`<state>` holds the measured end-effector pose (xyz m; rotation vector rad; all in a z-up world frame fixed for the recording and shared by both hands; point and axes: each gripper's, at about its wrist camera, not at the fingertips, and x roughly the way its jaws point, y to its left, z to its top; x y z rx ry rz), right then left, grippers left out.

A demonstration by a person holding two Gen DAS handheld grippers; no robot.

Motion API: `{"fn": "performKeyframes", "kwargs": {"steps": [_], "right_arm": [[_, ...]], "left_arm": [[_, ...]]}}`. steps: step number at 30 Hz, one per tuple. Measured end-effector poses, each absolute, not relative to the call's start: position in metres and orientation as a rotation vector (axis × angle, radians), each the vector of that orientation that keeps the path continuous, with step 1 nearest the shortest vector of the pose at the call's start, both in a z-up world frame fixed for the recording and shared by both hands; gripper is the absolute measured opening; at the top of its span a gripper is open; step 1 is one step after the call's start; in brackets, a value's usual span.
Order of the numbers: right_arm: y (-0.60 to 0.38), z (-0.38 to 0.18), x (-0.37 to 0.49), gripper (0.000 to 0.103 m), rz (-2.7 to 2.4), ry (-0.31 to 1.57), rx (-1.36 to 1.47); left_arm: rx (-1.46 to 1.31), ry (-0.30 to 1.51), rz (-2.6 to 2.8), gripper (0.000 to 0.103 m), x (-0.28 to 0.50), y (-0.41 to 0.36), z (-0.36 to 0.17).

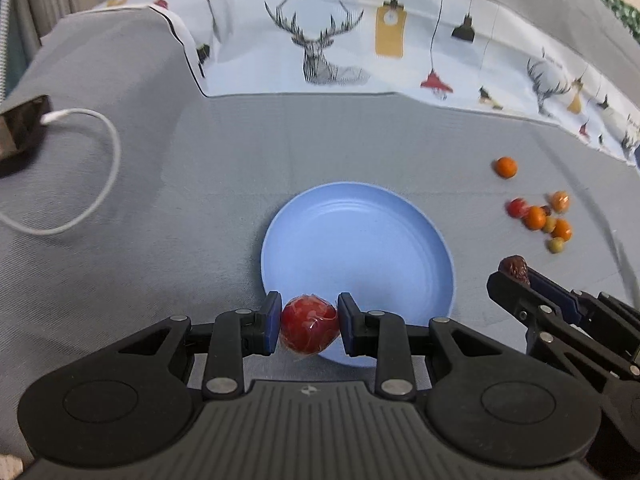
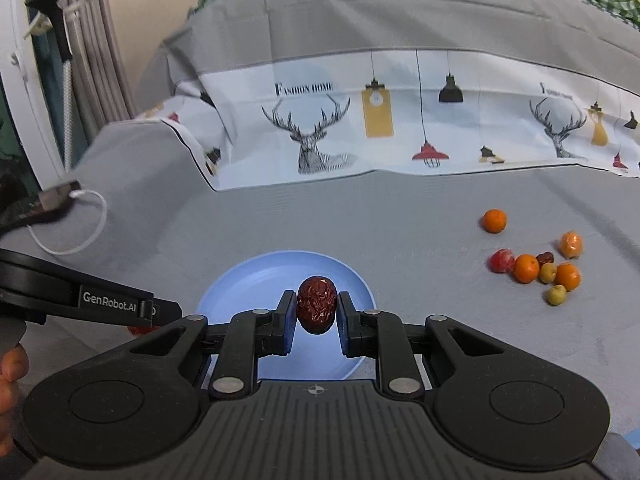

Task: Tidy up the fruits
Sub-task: 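Carry the apple and jujube over the blue plate and open both tools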

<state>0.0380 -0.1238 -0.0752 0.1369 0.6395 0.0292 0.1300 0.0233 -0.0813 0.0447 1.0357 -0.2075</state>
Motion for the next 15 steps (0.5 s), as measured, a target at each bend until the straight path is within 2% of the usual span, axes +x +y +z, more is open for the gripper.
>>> {"fn": "performKeyframes", "kwargs": {"steps": [13, 15], "right_arm": [[-0.117, -0.125, 0.095, 0.022, 0.061, 0.754, 0.052], [-0.115, -0.128, 0.103, 0.023, 0.066, 0.768, 0.047]], "left_arm": [[0.115, 1.105, -0.211, 0.034, 0.181, 0.002, -0.136], [0.129, 1.107, -0.219, 0.039, 0.187, 0.001, -0.140]]}}
